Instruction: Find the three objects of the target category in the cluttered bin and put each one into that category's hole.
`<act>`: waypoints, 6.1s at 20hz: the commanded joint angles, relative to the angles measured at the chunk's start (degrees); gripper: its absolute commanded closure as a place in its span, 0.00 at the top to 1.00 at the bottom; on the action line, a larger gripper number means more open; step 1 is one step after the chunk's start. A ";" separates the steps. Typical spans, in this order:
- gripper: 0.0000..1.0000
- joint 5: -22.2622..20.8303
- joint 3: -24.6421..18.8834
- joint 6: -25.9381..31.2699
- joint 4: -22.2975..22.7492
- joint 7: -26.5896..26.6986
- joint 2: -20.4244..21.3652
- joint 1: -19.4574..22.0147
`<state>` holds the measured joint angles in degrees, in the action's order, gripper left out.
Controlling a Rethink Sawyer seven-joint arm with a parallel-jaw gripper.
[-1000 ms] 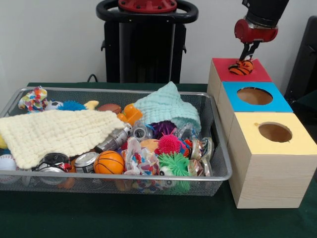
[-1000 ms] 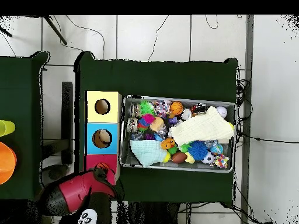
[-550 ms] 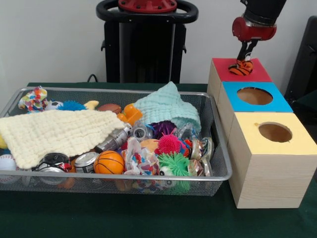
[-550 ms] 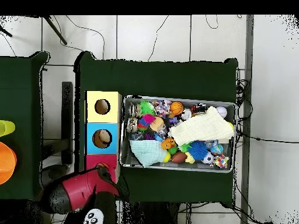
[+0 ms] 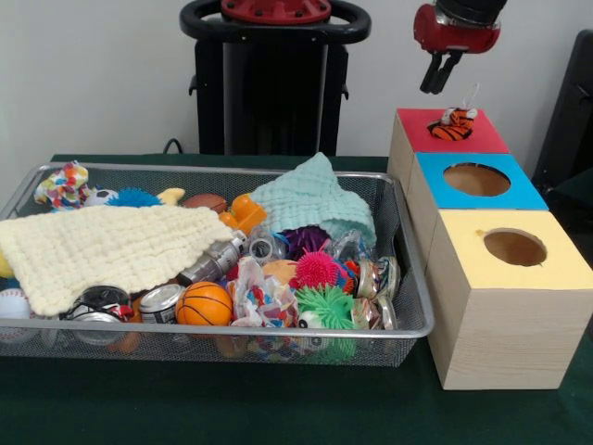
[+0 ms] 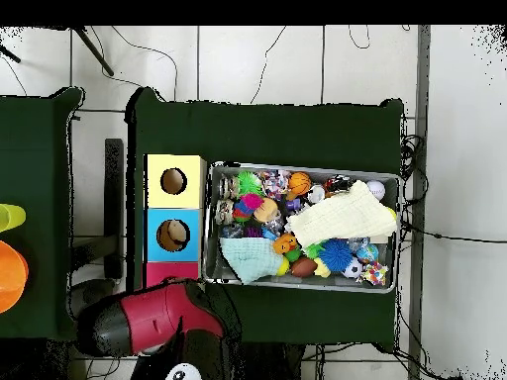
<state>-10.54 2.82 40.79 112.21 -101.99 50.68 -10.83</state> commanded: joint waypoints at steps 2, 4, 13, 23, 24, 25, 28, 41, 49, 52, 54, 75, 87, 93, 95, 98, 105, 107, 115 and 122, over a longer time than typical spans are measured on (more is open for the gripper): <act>0.00 1.43 -5.90 1.16 -1.66 -1.78 0.77 2.40; 0.00 2.39 -6.50 1.95 -1.96 -1.99 1.08 2.66; 0.00 1.66 -5.33 -3.34 -3.33 -6.84 -0.41 0.39; 0.00 -0.92 -3.48 -13.36 -3.89 -8.88 -3.75 -0.90; 0.00 -1.05 -3.16 -13.31 -4.26 -8.75 -3.96 -1.02; 0.00 -0.91 -3.11 -13.55 -4.23 -8.66 -4.12 -1.02; 0.00 -0.60 -2.46 -14.48 -4.36 -8.70 -4.67 -1.62; 0.00 -0.33 -4.95 -9.25 0.18 -1.72 -3.06 2.22; 0.00 -1.02 -5.54 -10.96 0.82 -2.49 -3.74 2.35; 0.00 -1.41 -5.64 -11.75 0.99 -2.51 -4.14 2.35; 0.00 -1.53 -5.99 -12.95 1.15 -2.50 -4.52 2.50; 0.00 -6.76 -3.56 -22.60 0.42 -5.30 -12.98 0.43; 0.00 -1.73 -8.44 -1.59 2.56 3.26 -1.78 5.77; 0.00 -0.01 -11.86 12.71 -0.05 7.99 4.41 9.98; 0.00 -1.03 -12.44 10.74 -0.17 7.50 3.97 10.90; 0.00 -5.01 -12.34 1.33 -1.07 5.72 1.42 12.63; 0.00 -10.60 -17.19 -16.03 6.55 9.55 -0.75 24.98; 0.00 -11.55 -18.98 -17.52 9.81 10.18 1.84 28.84; 0.00 -17.75 -17.69 -26.41 12.98 3.04 0.09 34.25; 0.00 -19.98 -15.41 -24.92 7.93 0.30 -2.37 31.93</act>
<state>-26.00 -9.88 15.22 120.75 -101.99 51.91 22.77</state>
